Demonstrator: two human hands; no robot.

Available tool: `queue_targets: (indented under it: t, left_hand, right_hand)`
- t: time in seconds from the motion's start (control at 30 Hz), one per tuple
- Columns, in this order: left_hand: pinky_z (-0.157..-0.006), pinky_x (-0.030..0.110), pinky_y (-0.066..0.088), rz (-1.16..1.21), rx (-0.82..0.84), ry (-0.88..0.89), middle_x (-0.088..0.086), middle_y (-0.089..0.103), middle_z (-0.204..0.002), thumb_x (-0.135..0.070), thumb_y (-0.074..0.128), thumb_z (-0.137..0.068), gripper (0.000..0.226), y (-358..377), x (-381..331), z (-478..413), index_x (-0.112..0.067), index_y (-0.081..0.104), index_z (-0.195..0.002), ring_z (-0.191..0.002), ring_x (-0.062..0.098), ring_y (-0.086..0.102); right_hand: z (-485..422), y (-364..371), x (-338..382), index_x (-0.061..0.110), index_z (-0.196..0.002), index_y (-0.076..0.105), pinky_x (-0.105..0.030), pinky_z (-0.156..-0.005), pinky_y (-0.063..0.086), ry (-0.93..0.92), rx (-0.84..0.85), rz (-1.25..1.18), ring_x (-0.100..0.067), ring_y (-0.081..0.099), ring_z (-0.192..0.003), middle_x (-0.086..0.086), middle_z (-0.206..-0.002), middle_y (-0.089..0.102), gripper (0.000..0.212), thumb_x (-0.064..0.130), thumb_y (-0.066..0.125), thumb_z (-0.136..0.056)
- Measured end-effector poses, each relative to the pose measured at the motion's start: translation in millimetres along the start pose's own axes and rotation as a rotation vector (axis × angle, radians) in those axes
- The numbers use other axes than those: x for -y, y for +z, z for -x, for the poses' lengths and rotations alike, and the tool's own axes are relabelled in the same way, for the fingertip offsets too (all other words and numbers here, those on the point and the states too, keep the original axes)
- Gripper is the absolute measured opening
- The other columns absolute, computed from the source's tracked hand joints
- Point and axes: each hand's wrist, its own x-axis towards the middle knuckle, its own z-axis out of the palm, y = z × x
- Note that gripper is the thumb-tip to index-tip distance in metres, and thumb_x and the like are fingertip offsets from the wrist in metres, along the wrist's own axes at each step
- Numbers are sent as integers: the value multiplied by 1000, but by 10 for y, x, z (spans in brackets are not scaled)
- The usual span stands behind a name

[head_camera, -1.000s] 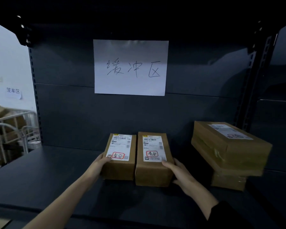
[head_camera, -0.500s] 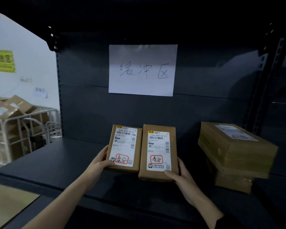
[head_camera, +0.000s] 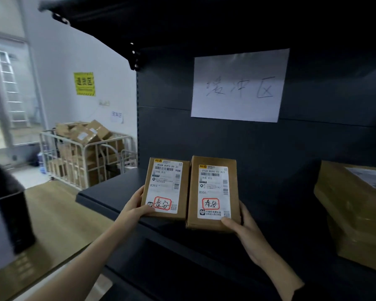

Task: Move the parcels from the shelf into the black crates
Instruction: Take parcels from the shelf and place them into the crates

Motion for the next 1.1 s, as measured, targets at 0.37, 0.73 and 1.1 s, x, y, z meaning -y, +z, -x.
queue_targets:
  t: [0.37,0.73,1.1]
  left_hand:
    - [-81,29,53,-4,-176,31,4,72,-106,-21,71,-48,81,-979,-176,653,-30,45,-124,-100,22,67]
    - [-91,37,51,-63,-341,9,1,68,-111,-13,69,-68,60,-2272,-434,1660,-32,47,-122,-103,20,65]
    - [-91,37,50,-102,-552,-6,6,63,-116,0,65,-79,61,-3535,-687,2860,-30,38,-125,-107,23,62]
  right_hand:
    - [-59,1059,187,40,-129,36,-21,-87,42,-40,173,-31,-4,52,-115,12,-122,59,70,31,75,-71]
    - [205,2573,401,35,-133,38,-30,-101,41,-55,336,-9,-8,53,-117,10,-122,61,73,37,73,-69]
    - [562,4254,510,30,-135,38,-23,-87,49,-52,525,-49,-11,58,-111,6,-119,63,73,32,73,-72]
